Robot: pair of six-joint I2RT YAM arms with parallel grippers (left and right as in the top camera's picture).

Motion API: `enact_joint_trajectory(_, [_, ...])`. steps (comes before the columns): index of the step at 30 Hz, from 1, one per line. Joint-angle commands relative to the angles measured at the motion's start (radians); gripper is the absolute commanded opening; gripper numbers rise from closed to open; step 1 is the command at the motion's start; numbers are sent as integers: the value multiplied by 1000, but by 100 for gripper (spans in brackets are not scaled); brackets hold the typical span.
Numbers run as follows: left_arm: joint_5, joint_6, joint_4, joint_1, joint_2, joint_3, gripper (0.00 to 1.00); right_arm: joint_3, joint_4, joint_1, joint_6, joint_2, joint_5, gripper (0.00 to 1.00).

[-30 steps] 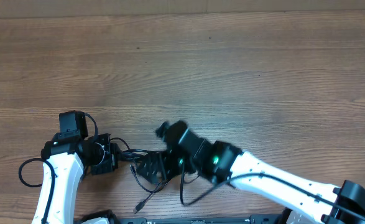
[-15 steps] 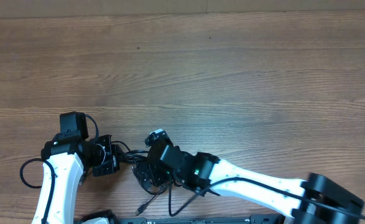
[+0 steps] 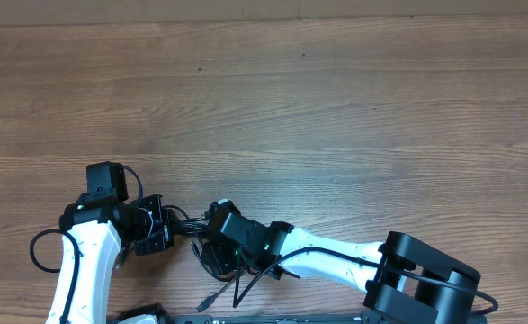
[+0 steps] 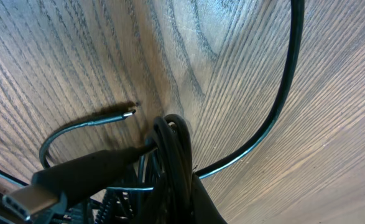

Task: Untangle cables

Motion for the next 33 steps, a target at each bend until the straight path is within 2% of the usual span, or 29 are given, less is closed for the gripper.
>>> enact_joint_trajectory(1, [19, -8, -3, 2, -5, 11, 4, -5, -4, 5, 34, 2, -7, 62])
enact_joint_trajectory(4, [8, -8, -3, 2, -5, 11, 4, -5, -28, -4, 73, 2, 11, 87])
enact_joint_trajectory(6, [-18, -8, -4, 2, -5, 11, 4, 3, -58, -23, 95, -5, 6, 98])
enact_joint_trajectory(7, [-31, -8, -4, 2, -5, 11, 4, 13, -93, -37, 107, -13, 3, 100])
enact_joint_trajectory(9, [-41, -8, -4, 2, -5, 11, 4, 56, -220, -84, 102, -63, -7, 100])
enact_joint_trajectory(12, [-41, -14, -3, 2, -5, 11, 4, 95, -313, -118, 70, -151, -8, 100])
enact_joint_trajectory(15, [-41, -14, -3, 2, -5, 11, 4, 107, -317, -113, 22, -264, -16, 100])
enact_joint_trajectory(19, [-41, -17, -2, 2, -5, 11, 4, 107, -313, -29, -46, -365, 2, 100])
enact_joint_trajectory(27, [-41, -16, 0, 2, -5, 11, 4, 58, -268, 142, -56, -283, 200, 98])
enact_joint_trajectory(33, [-41, -12, 0, 2, -5, 11, 4, 58, -176, 135, -70, -166, 276, 99])
